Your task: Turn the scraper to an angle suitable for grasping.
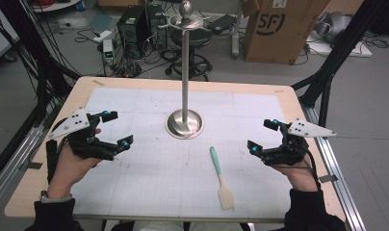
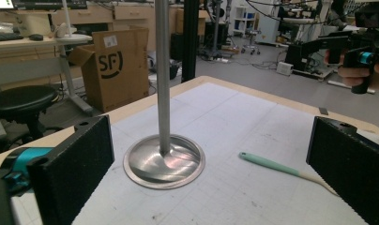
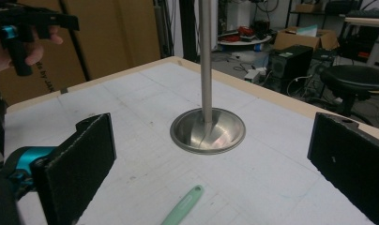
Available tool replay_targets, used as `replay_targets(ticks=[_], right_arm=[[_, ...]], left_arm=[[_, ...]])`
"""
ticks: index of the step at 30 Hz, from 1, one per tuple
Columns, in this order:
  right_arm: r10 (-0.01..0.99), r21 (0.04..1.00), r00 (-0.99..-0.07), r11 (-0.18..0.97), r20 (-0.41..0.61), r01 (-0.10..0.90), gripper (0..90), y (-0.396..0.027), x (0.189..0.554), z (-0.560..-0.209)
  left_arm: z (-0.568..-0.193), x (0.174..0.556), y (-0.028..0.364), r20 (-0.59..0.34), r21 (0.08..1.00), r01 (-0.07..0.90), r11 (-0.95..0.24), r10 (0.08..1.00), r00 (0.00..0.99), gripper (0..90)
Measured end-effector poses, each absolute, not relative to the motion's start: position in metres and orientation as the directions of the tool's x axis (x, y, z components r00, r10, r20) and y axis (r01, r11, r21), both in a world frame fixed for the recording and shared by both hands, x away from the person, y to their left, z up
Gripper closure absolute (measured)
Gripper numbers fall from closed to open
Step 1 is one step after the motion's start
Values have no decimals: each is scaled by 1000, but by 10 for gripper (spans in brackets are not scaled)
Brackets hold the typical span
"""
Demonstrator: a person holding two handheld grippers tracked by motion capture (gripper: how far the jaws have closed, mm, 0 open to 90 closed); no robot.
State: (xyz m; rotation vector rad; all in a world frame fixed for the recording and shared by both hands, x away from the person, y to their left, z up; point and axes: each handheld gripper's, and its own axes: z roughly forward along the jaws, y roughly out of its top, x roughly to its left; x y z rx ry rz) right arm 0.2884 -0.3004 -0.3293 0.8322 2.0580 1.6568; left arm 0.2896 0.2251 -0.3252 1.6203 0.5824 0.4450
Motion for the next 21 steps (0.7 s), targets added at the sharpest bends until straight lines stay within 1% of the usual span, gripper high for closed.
replay_targets(ticks=[5, 6, 7, 8, 9, 11, 16, 18, 20, 21], right_arm=[[648, 961, -757, 151, 80, 230, 3, -297, 292, -333], [645, 961, -760, 154, 79, 231, 38, -296, 292, -334], [639, 961, -765, 156, 78, 228, 96, -296, 292, -334], [635, 963, -769, 158, 69, 217, 200, -296, 291, -335], [624, 966, -779, 158, 63, 205, 284, -297, 291, -336], [609, 966, -789, 145, 82, 212, 382, -297, 291, -340], [581, 956, -808, 175, 93, 236, 685, -294, 293, -352], [584, 950, -808, 202, 78, 238, 783, -291, 294, -355], [588, 947, -805, 213, 72, 240, 858, -289, 295, -359], [591, 946, -804, 215, 71, 243, 881, -289, 296, -361]], left_arm=[[-327, 289, 225, -43, 989, 118, -84, 610, 791, 17], [-327, 288, 225, -39, 990, 115, -87, 609, 792, 17], [-327, 288, 225, -39, 990, 115, -87, 609, 792, 17], [-327, 288, 225, -38, 990, 114, -87, 609, 792, 17], [-327, 288, 225, -39, 990, 115, -86, 609, 792, 17], [-327, 288, 225, -40, 989, 118, -89, 609, 792, 17], [-328, 289, 224, -42, 988, 122, -90, 611, 791, 17], [-328, 289, 224, -42, 988, 123, -91, 611, 790, 17], [-329, 289, 224, -42, 988, 124, -92, 611, 791, 17], [-329, 289, 224, -42, 988, 125, -93, 612, 790, 17]])
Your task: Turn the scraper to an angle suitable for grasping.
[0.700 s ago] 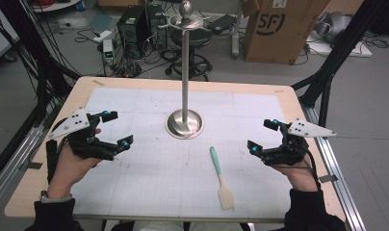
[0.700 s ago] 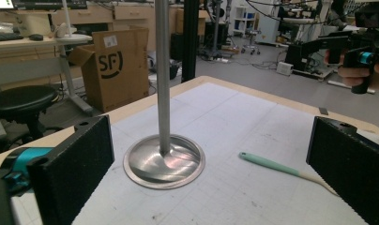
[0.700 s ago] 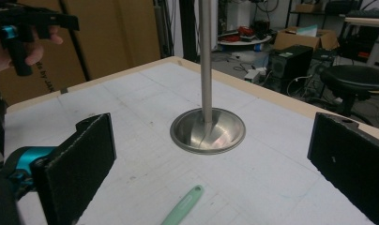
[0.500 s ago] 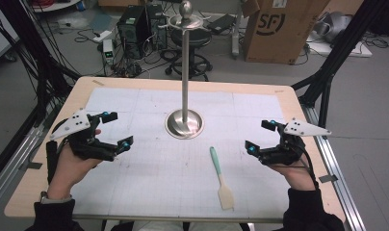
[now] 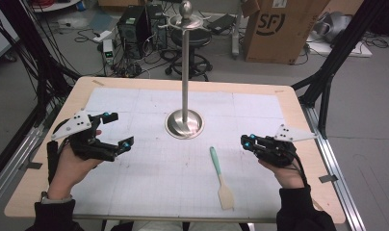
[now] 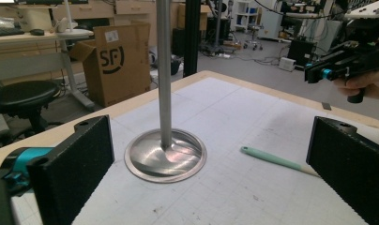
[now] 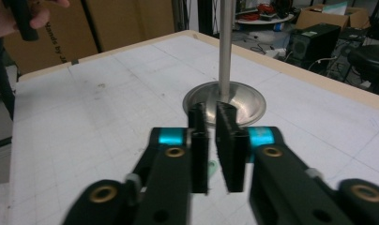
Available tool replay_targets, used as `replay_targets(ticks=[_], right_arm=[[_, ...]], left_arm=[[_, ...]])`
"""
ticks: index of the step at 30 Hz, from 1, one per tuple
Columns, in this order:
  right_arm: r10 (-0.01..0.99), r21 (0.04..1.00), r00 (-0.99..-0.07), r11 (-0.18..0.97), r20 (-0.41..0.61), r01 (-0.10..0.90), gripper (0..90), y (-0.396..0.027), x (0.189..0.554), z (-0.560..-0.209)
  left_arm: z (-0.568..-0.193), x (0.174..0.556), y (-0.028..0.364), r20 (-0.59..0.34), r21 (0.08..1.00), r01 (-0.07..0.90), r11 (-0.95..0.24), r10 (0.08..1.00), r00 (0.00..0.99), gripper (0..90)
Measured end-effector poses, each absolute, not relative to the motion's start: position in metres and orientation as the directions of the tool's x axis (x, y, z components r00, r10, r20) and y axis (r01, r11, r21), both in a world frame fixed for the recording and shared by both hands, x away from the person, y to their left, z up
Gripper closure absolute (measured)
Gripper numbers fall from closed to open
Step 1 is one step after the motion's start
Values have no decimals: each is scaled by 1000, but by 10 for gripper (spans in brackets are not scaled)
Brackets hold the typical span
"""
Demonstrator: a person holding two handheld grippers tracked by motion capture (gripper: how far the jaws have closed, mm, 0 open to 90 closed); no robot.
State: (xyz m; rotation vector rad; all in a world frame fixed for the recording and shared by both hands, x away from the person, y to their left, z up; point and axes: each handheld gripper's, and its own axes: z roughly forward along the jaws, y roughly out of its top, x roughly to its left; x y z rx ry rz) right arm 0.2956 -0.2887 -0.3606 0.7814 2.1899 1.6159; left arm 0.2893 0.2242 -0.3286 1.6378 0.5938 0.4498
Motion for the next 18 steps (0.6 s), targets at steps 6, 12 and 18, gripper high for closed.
replay_targets(ticks=[6, 12, 18], right_arm=[[630, 947, -775, 219, 46, 234, 898, -288, 297, -372], [629, 922, -774, 252, 74, 293, 898, -280, 305, -394], [632, 872, -769, 316, 101, 374, 898, -261, 309, -417]], left_arm=[[-328, 289, 224, -42, 988, 123, -91, 611, 790, 17], [-329, 289, 223, -42, 988, 125, -95, 608, 793, 17], [-330, 289, 223, -40, 987, 126, -99, 609, 792, 17]])
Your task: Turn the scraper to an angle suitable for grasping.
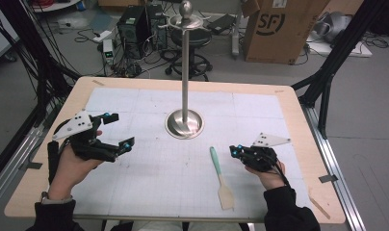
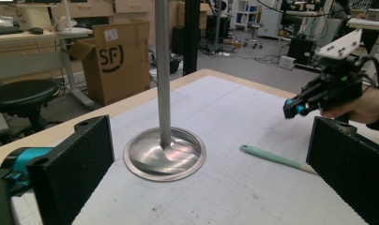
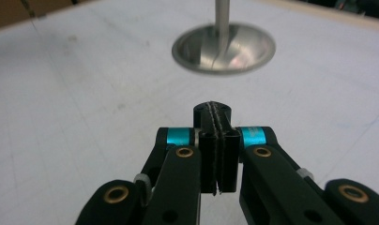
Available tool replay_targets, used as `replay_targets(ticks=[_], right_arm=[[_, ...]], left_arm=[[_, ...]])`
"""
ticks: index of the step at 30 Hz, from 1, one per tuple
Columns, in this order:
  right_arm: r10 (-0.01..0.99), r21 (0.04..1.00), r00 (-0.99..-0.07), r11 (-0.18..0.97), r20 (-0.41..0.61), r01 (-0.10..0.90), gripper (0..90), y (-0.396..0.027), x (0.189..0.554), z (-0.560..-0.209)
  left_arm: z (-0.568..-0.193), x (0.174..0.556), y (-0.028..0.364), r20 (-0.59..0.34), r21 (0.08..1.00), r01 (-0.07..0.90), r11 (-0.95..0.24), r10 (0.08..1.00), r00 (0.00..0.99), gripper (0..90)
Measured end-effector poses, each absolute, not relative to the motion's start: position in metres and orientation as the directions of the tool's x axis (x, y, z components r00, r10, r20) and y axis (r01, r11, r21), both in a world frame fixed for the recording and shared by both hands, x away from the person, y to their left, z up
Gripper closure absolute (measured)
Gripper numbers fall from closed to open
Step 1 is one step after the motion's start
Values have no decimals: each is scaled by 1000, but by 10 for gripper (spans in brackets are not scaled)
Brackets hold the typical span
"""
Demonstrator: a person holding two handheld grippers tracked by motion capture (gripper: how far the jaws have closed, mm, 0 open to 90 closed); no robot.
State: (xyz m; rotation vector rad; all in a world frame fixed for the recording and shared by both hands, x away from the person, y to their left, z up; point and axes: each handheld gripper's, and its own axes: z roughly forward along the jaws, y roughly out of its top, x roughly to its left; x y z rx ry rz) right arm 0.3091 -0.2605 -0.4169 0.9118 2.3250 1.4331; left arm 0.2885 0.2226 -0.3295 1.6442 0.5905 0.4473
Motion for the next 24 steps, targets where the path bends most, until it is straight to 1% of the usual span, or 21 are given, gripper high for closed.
replay_targets(ticks=[3, 7, 12, 24], right_arm=[[626, 849, -775, 362, 85, 385, 898, -253, 312, -424], [628, 839, -771, 360, 105, 408, 897, -246, 315, -430], [635, 811, -766, 392, 103, 434, 897, -236, 320, -439], [667, 783, -734, 388, 127, 487, 897, -228, 333, -447]], left_arm=[[-330, 288, 223, -38, 986, 128, -105, 609, 792, 17], [-332, 288, 223, -40, 985, 134, -108, 612, 790, 17], [-332, 285, 224, -40, 985, 135, -110, 616, 787, 17], [-336, 279, 231, -41, 982, 147, -116, 631, 774, 17]])
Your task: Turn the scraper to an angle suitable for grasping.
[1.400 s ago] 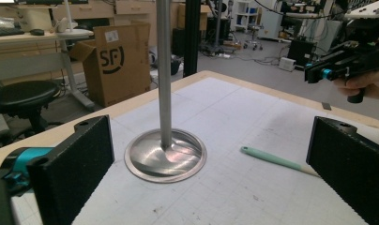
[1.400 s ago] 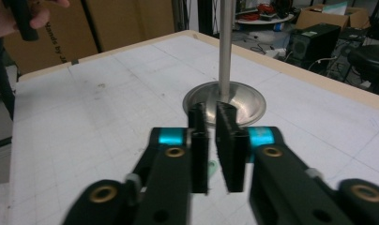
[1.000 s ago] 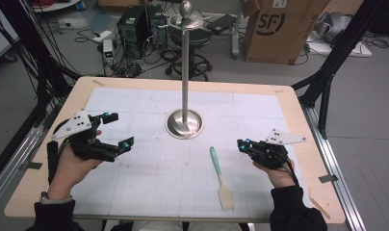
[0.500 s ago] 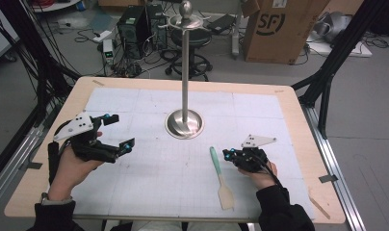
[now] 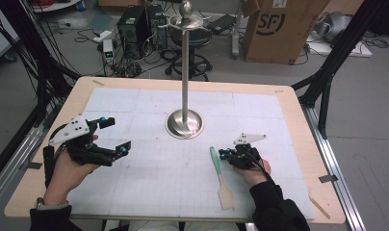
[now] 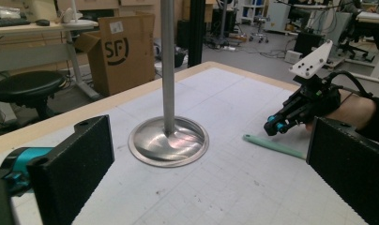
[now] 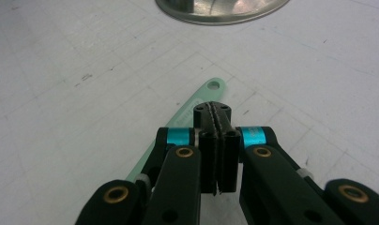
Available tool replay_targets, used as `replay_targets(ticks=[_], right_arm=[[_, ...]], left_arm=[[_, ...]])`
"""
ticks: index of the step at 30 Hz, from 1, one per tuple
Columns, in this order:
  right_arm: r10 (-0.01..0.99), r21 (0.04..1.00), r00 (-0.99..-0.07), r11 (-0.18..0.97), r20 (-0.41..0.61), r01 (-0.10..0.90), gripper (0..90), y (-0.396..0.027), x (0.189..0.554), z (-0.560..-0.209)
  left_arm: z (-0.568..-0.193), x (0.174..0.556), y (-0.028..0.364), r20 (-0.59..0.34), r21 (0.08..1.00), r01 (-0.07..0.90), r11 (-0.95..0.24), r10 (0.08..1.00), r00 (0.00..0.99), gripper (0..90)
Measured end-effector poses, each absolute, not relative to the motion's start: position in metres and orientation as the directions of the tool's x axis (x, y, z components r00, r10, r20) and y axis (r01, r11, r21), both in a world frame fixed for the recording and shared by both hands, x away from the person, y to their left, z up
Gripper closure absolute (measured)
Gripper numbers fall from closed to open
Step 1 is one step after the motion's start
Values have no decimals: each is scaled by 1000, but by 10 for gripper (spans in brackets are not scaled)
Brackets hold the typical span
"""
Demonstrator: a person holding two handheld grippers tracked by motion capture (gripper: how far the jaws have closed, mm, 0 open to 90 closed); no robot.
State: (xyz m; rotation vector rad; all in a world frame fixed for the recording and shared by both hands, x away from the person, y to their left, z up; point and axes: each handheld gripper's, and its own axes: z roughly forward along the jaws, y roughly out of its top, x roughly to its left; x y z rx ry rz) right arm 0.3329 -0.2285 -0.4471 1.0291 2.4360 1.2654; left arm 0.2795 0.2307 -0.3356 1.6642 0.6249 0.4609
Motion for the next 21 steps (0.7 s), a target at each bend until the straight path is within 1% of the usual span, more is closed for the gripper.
replay_targets(ticks=[3, 6, 14, 17, 21], right_arm=[[666, 778, -737, 402, 114, 483, 897, -225, 335, -449], [681, 761, -729, 439, 65, 478, 898, -221, 336, -450], [676, 761, -731, 427, 88, 487, 898, -217, 341, -451], [659, 761, -746, 434, 97, 483, 898, -213, 341, -451], [611, 761, -784, 457, 109, 461, 899, -204, 340, -451]], left_arm=[[-336, 278, 232, -42, 982, 149, -115, 637, 770, 17], [-336, 276, 234, -41, 982, 150, -118, 639, 768, 17], [-338, 273, 235, -40, 980, 156, -125, 644, 764, 17], [-338, 273, 235, -39, 979, 158, -127, 647, 762, 17], [-339, 272, 236, -39, 979, 160, -129, 650, 759, 17]])
